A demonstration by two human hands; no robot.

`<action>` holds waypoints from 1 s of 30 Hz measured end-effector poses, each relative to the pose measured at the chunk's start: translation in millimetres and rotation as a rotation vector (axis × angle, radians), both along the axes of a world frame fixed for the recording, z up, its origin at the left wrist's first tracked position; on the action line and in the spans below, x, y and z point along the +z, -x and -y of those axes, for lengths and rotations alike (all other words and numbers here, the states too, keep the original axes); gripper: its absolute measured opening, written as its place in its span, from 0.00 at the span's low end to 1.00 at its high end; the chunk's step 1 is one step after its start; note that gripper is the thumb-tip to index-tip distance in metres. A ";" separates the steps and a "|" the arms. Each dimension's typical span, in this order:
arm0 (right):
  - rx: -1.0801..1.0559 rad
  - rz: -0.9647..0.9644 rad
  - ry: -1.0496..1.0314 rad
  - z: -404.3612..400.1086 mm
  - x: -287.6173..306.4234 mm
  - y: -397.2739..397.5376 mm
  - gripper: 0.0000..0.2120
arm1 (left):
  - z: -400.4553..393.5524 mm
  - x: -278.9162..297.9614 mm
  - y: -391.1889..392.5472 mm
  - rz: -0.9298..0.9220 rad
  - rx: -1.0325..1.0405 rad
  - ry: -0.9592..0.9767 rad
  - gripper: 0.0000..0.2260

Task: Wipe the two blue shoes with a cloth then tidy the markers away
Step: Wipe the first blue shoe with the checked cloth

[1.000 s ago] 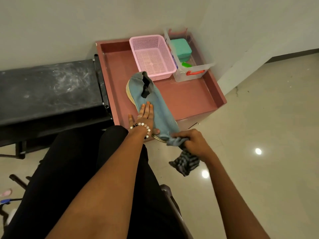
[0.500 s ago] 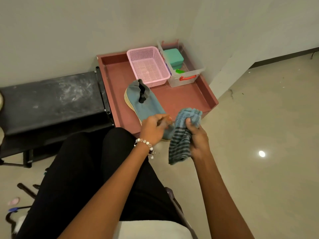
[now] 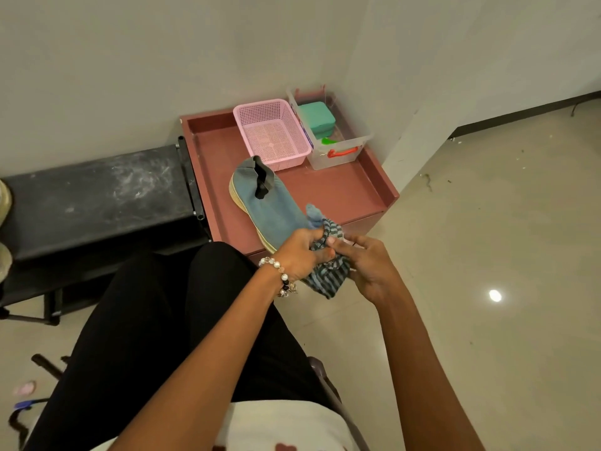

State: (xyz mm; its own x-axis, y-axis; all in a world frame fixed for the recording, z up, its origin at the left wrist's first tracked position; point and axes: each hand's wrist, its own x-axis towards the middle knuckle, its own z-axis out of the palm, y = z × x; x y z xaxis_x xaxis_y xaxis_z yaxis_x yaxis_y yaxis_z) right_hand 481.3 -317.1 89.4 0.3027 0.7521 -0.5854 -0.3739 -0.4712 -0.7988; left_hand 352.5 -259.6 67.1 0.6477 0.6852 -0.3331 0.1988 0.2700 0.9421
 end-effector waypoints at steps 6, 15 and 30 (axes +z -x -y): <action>-0.084 0.094 0.020 4.1 -9.0 -4.4 0.07 | 1.2 9.0 3.8 0.010 0.021 0.147 0.14; -0.345 -0.153 -0.050 16.0 -21.3 -18.3 0.13 | -15.9 10.3 6.1 -0.106 0.463 0.331 0.06; -0.019 -0.195 0.023 10.3 -12.1 -3.2 0.20 | -6.7 25.1 -5.8 -0.329 0.094 -0.164 0.14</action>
State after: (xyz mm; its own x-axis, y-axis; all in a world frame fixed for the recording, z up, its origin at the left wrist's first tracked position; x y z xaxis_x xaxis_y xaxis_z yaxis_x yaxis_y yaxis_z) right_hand 484.5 -327.4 77.3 0.1962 0.7329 -0.6514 -0.5297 -0.4798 -0.6994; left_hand 358.3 -252.9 92.2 0.4563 0.7977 -0.3941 0.4796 0.1526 0.8641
